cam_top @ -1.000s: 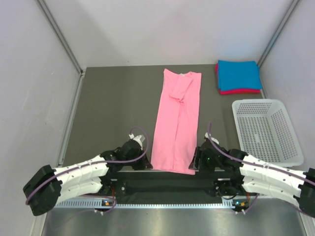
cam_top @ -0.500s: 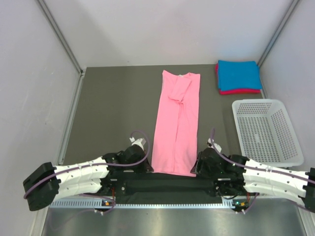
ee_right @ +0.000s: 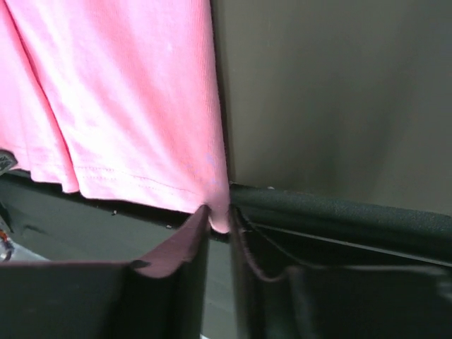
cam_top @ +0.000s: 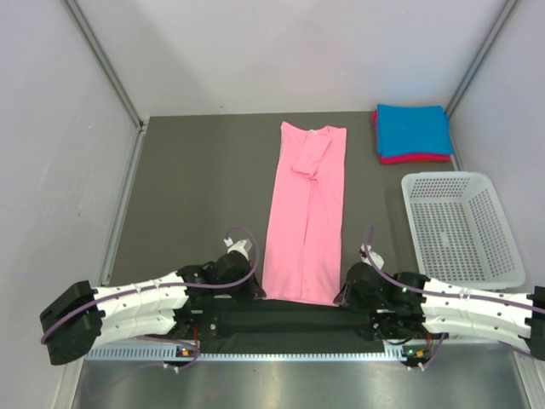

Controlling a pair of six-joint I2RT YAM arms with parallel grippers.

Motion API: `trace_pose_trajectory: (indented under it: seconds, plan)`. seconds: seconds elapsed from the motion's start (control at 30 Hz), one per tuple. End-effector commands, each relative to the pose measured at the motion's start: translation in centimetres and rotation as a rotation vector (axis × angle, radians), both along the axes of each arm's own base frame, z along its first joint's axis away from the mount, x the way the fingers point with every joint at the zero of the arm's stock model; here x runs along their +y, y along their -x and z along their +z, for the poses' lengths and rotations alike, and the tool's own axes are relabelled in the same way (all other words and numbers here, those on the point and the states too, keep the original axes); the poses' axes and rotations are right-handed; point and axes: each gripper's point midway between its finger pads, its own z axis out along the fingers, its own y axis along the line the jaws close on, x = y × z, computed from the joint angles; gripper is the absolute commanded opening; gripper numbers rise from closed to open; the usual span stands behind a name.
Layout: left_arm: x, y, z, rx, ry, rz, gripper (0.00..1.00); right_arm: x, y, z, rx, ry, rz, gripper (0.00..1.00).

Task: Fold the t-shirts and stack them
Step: Fold the tshirt

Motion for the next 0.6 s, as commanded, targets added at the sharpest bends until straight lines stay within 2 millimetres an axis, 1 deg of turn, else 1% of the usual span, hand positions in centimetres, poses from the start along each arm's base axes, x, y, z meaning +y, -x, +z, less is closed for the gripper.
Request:
trace_pose_trajectory:
  seconds: [0.0, 0.03, 0.1, 0.17, 0.2, 0.27, 0.3, 0.33, 0.37, 0.4, 0.43, 0.47, 0.5, 0.53, 0.57]
  plan:
    - [-1.4, -0.6, 2.1, -0.027, 0.057, 0.003, 0.0, 1.6, -1.1, 1.9, -0.057, -0.041, -0.008, 0.15]
    - [-1.4, -0.7, 2.2, -0.03, 0.059, 0.005, 0.0, 1.7, -1.0, 2.0, -0.058, -0.039, -0.006, 0.06]
    - [-1.5, -1.0, 2.7, -0.039, 0.06, 0.013, 0.0, 1.9, -0.9, 2.0, -0.058, -0.037, -0.001, 0.0]
    - [-1.9, -1.3, 3.5, -0.052, 0.07, 0.009, 0.0, 1.9, -1.0, 2.3, -0.065, -0.034, -0.001, 0.0]
    - [-2.0, -1.6, 3.7, -0.062, 0.067, 0.013, 0.0, 1.6, -1.2, 2.3, -0.071, -0.016, -0.007, 0.0]
    - [-2.2, -1.9, 3.9, -0.071, 0.058, 0.016, 0.0, 1.6, -1.5, 3.2, -0.096, -0.009, -0.003, 0.0]
    - [-2.5, -2.2, 4.1, -0.071, 0.059, 0.021, 0.0, 1.1, -1.8, 3.3, -0.111, 0.014, -0.008, 0.0]
    - [-2.7, -2.6, 4.4, -0.089, 0.064, 0.03, 0.0, 1.3, -2.2, 4.1, -0.13, 0.009, -0.011, 0.0]
    - [-3.0, -3.1, 4.8, -0.104, 0.068, 0.04, 0.0, 1.2, -2.5, 4.4, -0.153, 0.02, -0.006, 0.0]
    - [-3.2, -3.3, 4.7, -0.104, 0.059, 0.04, 0.0, 1.1, -3.0, 4.7, -0.178, 0.03, -0.01, 0.0]
    - [-3.4, -3.7, 4.9, -0.117, 0.05, 0.042, 0.0, 1.3, -3.4, 5.6, -0.209, 0.031, 0.002, 0.0]
    - [-3.8, -4.4, 5.7, -0.13, 0.06, 0.05, 0.0, 1.4, -3.8, 6.0, -0.227, 0.037, 0.005, 0.0]
    - [-3.9, -4.8, 5.5, -0.125, 0.043, 0.05, 0.0, 1.2, -4.3, 6.0, -0.244, 0.07, 0.003, 0.0]
    - [-4.0, -5.2, 5.6, -0.128, 0.039, 0.052, 0.0, 1.4, -4.8, 6.8, -0.264, 0.075, 0.005, 0.0]
    - [-4.4, -6.2, 6.4, -0.143, 0.046, 0.056, 0.0, 1.2, -5.2, 7.0, -0.284, 0.106, 0.024, 0.0]
